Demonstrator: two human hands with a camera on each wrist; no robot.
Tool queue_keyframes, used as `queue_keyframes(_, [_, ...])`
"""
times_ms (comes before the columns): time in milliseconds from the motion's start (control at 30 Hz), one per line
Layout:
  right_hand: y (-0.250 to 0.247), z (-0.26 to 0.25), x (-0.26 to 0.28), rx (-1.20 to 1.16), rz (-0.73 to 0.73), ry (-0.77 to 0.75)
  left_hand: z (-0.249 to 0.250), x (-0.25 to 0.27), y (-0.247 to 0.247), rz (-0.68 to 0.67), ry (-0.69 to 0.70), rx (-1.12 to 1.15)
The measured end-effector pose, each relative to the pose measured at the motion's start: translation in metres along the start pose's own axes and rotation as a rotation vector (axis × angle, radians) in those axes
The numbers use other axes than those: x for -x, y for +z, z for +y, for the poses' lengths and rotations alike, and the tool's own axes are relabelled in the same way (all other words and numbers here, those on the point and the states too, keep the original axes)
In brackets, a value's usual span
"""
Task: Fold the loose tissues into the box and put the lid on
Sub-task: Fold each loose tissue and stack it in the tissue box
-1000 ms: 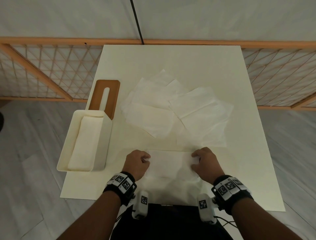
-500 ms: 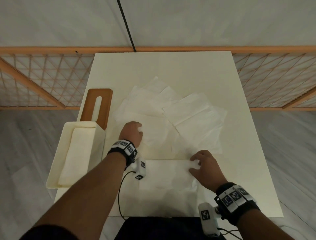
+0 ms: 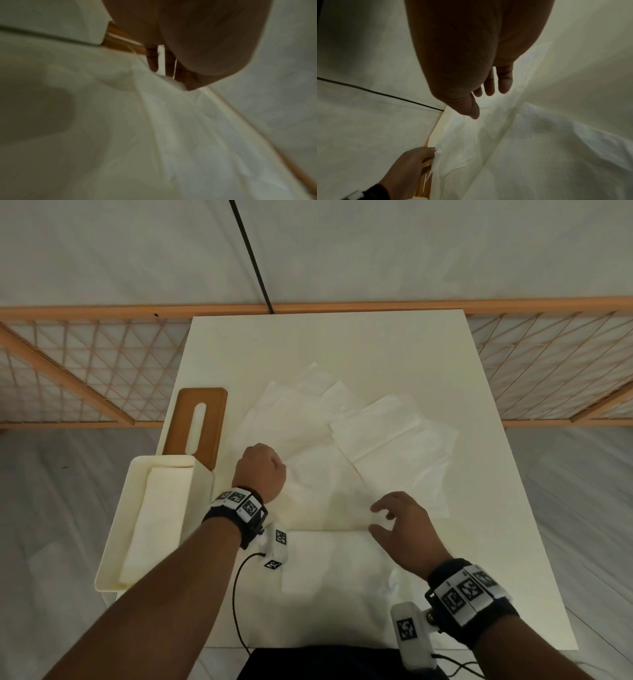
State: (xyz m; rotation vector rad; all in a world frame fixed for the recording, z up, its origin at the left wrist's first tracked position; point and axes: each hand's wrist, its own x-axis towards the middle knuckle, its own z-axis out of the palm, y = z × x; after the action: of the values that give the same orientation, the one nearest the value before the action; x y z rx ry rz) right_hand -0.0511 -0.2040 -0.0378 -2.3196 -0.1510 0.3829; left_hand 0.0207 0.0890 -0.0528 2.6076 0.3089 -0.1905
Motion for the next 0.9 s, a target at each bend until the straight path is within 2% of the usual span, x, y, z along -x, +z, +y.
queue_keyframes(67, [-0.001,-0.011,-0.008,0.044,0.003,-0.077,0.009,0.007,-0.020,-0.071,0.055,0.035])
queue_keyframes(233, [-0.010,-0.056,-0.028,0.389,-0.006,-0.307,0.037,0.036,-0.071,-0.552,0.079,0.133])
queue_keyframes(267, [-0.011,-0.064,-0.031,0.374,-0.017,-0.369,0.042,0.042,-0.080,-0.602,0.080,0.161])
queue_keyframes(333, [-0.011,-0.072,-0.031,0.160,-0.036,-0.457,0.049,0.055,-0.099,-0.617,0.057,0.292])
queue_keyframes(400, [-0.019,-0.080,-0.028,-0.081,-0.024,-0.360,0.045,0.065,-0.118,-0.590,-0.020,0.595])
queue_keyframes(500, [-0.040,-0.092,-0.023,-0.333,-0.137,-0.100,0.013,0.074,-0.132,-0.596,-0.144,1.071])
queue_keyframes(567, [-0.052,-0.094,-0.020,-0.576,-0.221,0.055,-0.012,0.082,-0.123,-0.648,-0.262,1.348])
queue_keyframes(633, [-0.058,-0.093,-0.017,-0.692,-0.247,0.172,-0.021,0.097,-0.101,-0.695,-0.382,1.537])
queue_keyframes(667, [-0.058,-0.092,-0.016,-0.705,-0.249,0.210,-0.021,0.103,-0.087,-0.688,-0.443,1.538])
queue_keyframes(700, [-0.056,-0.090,-0.014,-0.719,-0.253,0.241,-0.019,0.109,-0.074,-0.670,-0.426,1.474])
queue_keyframes(767, [-0.053,-0.085,-0.011,-0.798,-0.266,0.292,-0.005,0.121,-0.056,-0.605,-0.274,1.230])
queue_keyframes(800, [-0.052,-0.083,-0.010,-0.843,-0.266,0.309,0.001,0.123,-0.049,-0.540,-0.244,1.129])
queue_keyframes(867, [-0.049,-0.081,-0.006,-0.893,-0.243,0.345,0.009,0.129,-0.034,-0.457,-0.317,1.102])
queue_keyframes(900, [-0.048,-0.081,-0.004,-0.904,-0.228,0.358,0.012,0.131,-0.026,-0.473,-0.378,1.135])
